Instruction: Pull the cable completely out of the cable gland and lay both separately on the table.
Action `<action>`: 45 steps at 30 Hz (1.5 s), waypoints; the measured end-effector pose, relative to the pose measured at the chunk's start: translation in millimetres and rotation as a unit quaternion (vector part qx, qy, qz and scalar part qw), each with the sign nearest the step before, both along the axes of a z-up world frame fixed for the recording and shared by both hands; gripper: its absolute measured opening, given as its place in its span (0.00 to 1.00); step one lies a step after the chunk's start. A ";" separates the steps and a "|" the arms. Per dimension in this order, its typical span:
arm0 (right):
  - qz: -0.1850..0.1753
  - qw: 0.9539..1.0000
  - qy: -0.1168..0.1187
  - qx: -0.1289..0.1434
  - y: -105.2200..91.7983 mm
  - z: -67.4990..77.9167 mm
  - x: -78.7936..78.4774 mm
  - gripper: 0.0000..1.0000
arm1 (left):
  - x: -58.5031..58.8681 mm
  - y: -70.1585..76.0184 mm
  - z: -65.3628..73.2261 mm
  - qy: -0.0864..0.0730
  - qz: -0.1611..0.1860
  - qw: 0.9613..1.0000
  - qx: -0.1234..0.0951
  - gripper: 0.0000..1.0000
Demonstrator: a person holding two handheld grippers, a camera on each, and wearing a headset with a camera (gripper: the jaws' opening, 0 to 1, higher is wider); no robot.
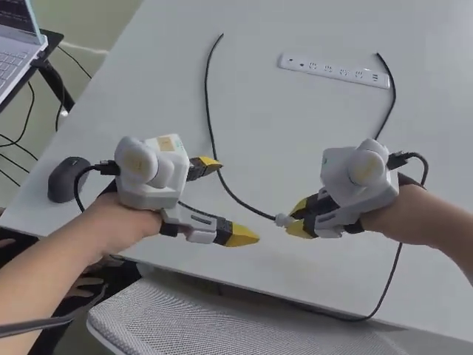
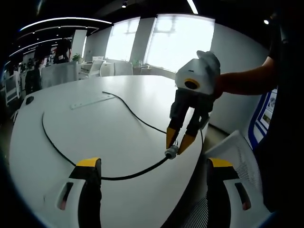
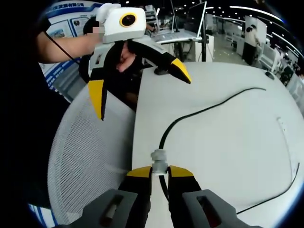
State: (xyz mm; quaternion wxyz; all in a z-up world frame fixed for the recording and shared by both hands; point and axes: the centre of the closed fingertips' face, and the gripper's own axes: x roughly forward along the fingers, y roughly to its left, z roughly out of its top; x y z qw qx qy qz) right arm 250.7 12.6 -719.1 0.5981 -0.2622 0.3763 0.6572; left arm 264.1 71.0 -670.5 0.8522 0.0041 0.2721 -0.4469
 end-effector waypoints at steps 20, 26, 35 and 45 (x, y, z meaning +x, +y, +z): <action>0.040 0.999 -0.036 0.000 4.0 34.0 -11.0 0.06 | -5.5 -42.1 -5.2 0.010 -0.060 0.998 -0.029 0.75; 0.047 0.998 -0.047 0.002 1.5 37.2 -12.9 0.06 | -7.7 -49.6 -4.9 0.021 -0.071 0.996 -0.044 0.63; 0.056 0.996 -0.065 0.008 -3.2 38.0 -12.4 0.06 | -14.3 -61.7 -3.8 0.048 -0.084 0.993 -0.069 0.44; 0.072 0.994 -0.078 0.011 -5.9 35.7 -14.0 0.06 | -20.8 -70.3 -4.4 0.062 -0.101 0.990 -0.081 0.27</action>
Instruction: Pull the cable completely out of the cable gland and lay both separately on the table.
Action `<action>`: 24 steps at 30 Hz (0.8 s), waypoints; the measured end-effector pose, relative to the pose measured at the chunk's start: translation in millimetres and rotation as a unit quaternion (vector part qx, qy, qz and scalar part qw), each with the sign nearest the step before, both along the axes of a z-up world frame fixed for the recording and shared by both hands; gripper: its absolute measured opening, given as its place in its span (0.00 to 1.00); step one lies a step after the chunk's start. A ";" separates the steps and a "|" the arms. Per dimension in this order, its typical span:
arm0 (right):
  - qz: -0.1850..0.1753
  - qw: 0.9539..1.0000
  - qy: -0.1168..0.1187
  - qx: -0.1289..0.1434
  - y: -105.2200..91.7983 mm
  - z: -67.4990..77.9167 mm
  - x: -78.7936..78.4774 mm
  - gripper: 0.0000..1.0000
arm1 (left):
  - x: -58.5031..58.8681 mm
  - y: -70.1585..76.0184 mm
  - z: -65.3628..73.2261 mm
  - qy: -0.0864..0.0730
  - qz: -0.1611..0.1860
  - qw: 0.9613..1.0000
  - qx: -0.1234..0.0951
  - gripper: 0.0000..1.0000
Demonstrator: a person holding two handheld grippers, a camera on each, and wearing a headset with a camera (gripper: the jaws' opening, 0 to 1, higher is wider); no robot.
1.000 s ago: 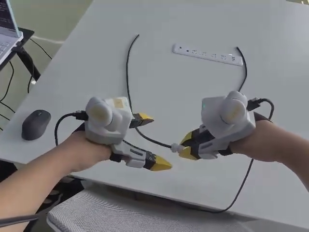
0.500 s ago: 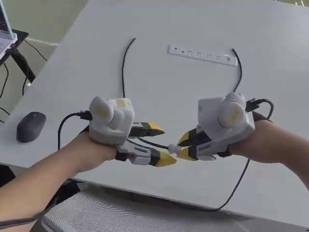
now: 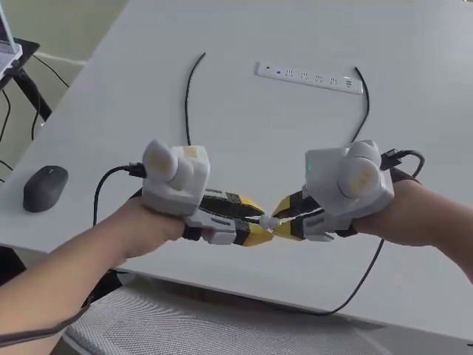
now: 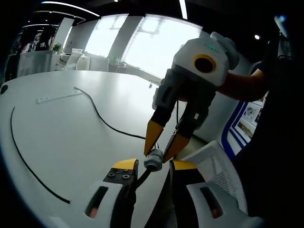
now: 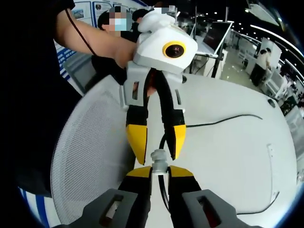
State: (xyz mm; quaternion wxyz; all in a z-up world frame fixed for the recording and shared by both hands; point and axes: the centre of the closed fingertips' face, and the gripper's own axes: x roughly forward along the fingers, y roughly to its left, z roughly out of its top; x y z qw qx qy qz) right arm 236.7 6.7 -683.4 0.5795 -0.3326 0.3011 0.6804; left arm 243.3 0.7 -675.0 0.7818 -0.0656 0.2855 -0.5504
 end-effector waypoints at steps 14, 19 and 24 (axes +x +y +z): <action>0.020 1.000 -0.021 0.009 -1.9 -0.1 -0.7 0.07 | -2.3 -1.9 0.1 -0.004 -0.007 1.000 -0.006 0.18; 0.033 0.999 -0.035 0.014 -1.9 -0.5 -0.8 0.07 | -1.1 -1.1 -0.7 -0.003 -0.007 1.000 -0.005 0.16; 0.032 0.998 -0.039 0.023 -1.3 -1.6 1.3 0.07 | 0.1 -0.7 -1.1 -0.003 -0.006 1.000 -0.004 0.16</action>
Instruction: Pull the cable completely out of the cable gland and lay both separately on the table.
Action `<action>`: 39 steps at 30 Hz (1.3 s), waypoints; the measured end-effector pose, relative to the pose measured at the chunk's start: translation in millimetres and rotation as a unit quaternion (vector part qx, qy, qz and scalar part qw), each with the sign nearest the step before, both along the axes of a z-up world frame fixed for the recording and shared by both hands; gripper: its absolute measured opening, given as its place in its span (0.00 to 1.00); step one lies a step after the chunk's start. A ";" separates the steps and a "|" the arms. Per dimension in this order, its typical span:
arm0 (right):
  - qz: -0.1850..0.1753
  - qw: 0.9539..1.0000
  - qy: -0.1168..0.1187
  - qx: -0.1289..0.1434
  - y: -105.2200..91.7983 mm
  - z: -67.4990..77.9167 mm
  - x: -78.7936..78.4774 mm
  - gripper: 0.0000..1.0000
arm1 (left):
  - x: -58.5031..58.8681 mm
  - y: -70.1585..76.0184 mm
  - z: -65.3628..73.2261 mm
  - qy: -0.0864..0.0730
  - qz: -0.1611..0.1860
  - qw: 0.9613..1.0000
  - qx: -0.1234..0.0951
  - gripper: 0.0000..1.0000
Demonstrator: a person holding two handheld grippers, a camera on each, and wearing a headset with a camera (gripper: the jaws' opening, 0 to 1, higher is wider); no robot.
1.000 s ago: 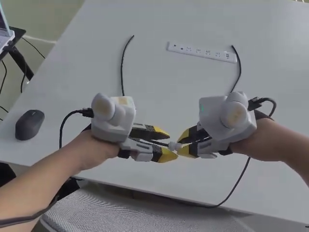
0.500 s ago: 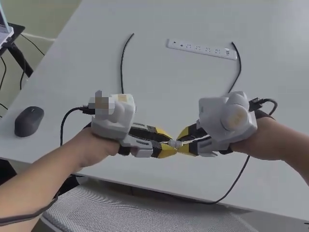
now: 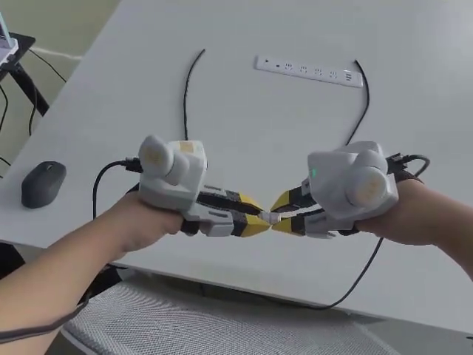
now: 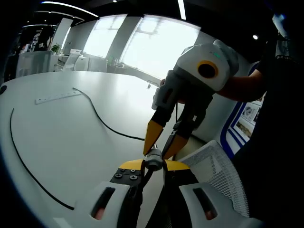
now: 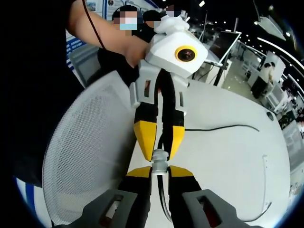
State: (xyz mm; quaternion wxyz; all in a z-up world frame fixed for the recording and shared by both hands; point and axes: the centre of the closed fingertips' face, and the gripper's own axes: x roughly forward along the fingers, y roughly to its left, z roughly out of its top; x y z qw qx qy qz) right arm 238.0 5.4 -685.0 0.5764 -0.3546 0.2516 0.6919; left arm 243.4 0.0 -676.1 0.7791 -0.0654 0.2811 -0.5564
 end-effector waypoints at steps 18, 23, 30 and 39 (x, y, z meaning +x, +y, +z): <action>-0.051 0.997 0.035 0.056 2.9 6.4 6.2 0.13 | 0.1 0.9 6.3 -0.058 -0.034 0.997 0.035 0.15; -0.099 0.983 0.123 0.089 1.5 16.7 5.9 0.18 | 1.2 1.1 7.9 -0.078 -0.045 0.995 0.041 0.15; -0.166 0.937 0.267 0.149 -1.5 28.5 11.5 0.18 | 1.8 1.3 10.2 -0.094 -0.049 0.993 0.044 0.15; -0.177 0.904 0.350 0.171 -1.0 28.6 16.4 0.17 | -2.1 -1.4 17.4 -0.101 -0.054 0.992 0.042 0.15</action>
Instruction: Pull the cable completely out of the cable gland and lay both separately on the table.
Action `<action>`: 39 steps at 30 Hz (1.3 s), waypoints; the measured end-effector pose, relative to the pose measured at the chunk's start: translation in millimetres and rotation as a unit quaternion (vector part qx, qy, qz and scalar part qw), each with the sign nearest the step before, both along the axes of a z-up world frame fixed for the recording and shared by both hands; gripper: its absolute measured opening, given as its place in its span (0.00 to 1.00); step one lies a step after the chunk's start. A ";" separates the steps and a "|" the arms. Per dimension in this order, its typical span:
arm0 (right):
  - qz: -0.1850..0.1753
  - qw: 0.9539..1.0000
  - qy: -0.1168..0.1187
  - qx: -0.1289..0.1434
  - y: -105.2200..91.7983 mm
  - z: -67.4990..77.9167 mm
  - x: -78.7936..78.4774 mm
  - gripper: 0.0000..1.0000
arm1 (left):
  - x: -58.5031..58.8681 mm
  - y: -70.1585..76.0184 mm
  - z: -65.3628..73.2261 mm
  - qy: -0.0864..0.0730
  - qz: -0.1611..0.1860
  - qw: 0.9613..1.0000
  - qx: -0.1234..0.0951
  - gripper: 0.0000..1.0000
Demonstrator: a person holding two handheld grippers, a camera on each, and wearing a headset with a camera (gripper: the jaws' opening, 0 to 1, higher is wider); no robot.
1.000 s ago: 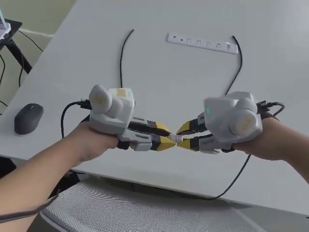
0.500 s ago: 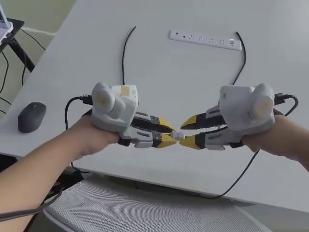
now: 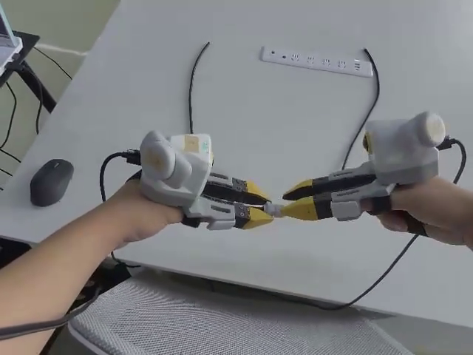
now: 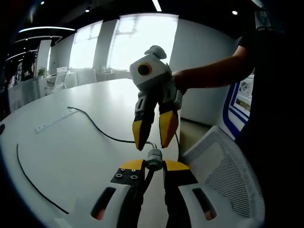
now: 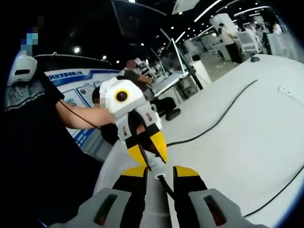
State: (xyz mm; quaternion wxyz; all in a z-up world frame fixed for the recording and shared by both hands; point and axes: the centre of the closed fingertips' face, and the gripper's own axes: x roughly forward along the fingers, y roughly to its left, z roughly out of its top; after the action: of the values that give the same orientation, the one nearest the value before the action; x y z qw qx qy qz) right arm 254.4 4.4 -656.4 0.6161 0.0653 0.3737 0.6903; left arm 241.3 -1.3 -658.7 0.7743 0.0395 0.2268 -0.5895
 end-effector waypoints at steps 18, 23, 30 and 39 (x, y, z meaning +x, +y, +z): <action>0.041 0.998 0.054 0.016 2.6 -2.1 -14.7 0.09 | 2.1 -1.2 4.0 -0.007 -0.011 1.000 0.000 0.15; 0.046 0.998 0.031 0.019 1.9 -1.4 -16.4 0.09 | 1.5 -0.7 3.2 -0.006 -0.010 1.000 0.005 0.15; 0.068 0.992 -0.110 0.007 4.5 2.3 -15.4 0.07 | 2.5 2.4 4.8 0.006 -0.004 1.000 -0.003 0.15; 0.090 0.950 -0.295 -0.044 5.1 3.5 -23.0 0.07 | -1.9 3.9 6.2 0.040 -0.004 0.999 -0.033 0.15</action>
State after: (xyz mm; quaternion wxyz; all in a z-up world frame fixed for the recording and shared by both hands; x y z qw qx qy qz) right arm 231.5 9.6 -652.9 0.6360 -0.2024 0.2100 0.7145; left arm 239.4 2.6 -652.5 0.7630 -0.0090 0.2375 -0.6011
